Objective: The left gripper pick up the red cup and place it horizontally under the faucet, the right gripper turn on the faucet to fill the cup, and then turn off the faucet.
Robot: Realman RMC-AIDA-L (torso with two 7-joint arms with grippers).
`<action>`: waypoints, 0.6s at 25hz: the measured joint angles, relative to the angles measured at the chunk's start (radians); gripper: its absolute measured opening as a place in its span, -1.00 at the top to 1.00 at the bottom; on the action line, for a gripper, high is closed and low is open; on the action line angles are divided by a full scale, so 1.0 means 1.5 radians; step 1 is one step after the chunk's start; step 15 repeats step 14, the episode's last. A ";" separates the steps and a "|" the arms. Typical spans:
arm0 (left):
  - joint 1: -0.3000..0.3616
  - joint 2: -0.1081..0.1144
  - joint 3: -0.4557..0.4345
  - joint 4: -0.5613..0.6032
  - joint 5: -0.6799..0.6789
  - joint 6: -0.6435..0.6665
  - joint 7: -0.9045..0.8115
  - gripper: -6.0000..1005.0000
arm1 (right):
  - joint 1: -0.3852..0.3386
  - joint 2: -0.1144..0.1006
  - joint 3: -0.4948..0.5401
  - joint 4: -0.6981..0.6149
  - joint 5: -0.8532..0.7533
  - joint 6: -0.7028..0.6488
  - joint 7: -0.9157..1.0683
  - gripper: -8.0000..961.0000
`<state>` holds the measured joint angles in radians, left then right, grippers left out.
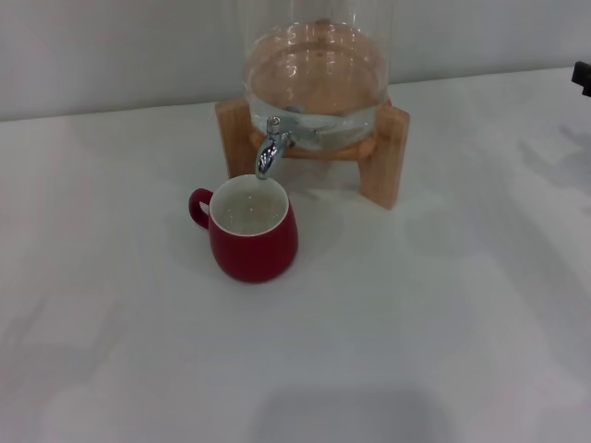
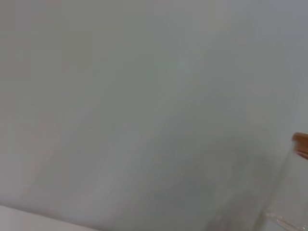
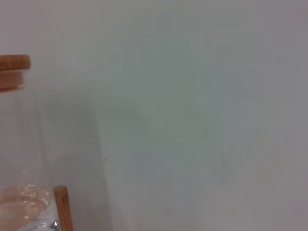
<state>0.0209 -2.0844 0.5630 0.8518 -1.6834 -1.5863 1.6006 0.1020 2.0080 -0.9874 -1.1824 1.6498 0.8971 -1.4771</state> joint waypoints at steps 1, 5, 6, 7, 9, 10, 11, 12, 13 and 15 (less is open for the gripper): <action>0.000 0.000 -0.002 -0.005 -0.002 0.002 0.000 -0.66 | -0.001 0.000 0.000 0.001 0.000 0.000 0.000 -0.66; -0.001 0.000 -0.005 -0.012 -0.011 0.006 0.001 -0.66 | -0.006 0.000 0.008 0.002 0.001 0.005 0.002 -0.66; -0.001 0.000 -0.005 -0.012 -0.015 0.006 0.001 -0.66 | -0.006 0.000 0.010 0.004 0.001 0.008 0.002 -0.66; -0.001 0.000 -0.005 -0.012 -0.017 0.005 0.001 -0.66 | -0.006 0.000 0.011 0.007 0.001 0.010 0.002 -0.66; -0.002 0.000 -0.005 -0.013 -0.024 0.005 0.001 -0.66 | -0.007 0.000 0.012 0.010 0.001 0.011 0.002 -0.66; -0.003 0.000 -0.005 -0.015 -0.027 0.004 0.001 -0.66 | -0.006 0.000 0.013 0.013 0.001 0.011 0.001 -0.66; -0.003 0.000 -0.005 -0.016 -0.030 0.004 0.002 -0.66 | -0.006 0.000 0.015 0.016 0.001 0.011 0.001 -0.66; -0.003 0.000 -0.005 -0.017 -0.032 0.003 0.002 -0.66 | -0.005 0.000 0.016 0.019 0.001 0.012 0.001 -0.66; -0.003 0.001 -0.005 -0.018 -0.033 0.002 0.004 -0.66 | -0.005 0.000 0.017 0.020 0.001 0.012 0.001 -0.66; -0.003 0.001 -0.005 -0.018 -0.033 0.002 0.006 -0.66 | -0.005 0.000 0.018 0.021 0.001 0.012 0.001 -0.66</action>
